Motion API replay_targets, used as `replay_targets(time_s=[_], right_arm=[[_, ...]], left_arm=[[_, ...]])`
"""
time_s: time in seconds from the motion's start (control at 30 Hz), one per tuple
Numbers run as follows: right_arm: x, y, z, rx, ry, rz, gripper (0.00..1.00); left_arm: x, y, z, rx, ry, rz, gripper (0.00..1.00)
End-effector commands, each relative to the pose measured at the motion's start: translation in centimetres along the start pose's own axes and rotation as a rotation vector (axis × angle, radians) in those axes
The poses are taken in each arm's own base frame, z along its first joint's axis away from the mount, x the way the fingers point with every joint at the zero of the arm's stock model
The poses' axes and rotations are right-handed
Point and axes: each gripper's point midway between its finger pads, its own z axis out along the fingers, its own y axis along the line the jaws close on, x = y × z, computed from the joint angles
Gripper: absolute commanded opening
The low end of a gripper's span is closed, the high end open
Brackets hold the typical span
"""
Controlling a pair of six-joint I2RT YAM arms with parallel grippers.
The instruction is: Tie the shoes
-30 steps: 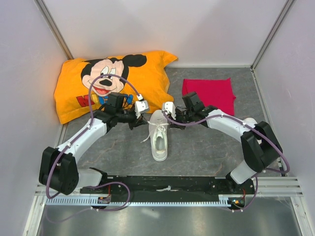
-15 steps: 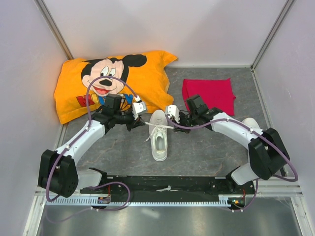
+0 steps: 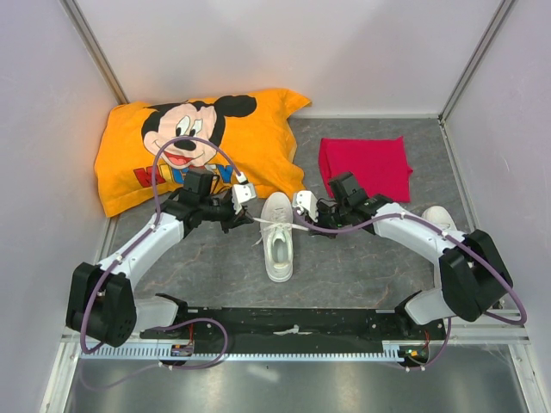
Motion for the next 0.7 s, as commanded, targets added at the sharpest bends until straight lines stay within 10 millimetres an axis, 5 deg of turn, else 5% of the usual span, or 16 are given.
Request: replay_targets(time_s=[0.0, 0.67], right_arm=[[2.3, 0.2, -0.9, 0.028, 0.083, 0.005, 0.00], [3.3, 0.3, -1.1, 0.029, 0.105, 0.000, 0.00]], left_arm=[[0.4, 1.4, -0.5, -0.065, 0.020, 0.069, 0.01], [1.0, 2.6, 0.0, -0.073, 0.034, 0.094, 0.02]])
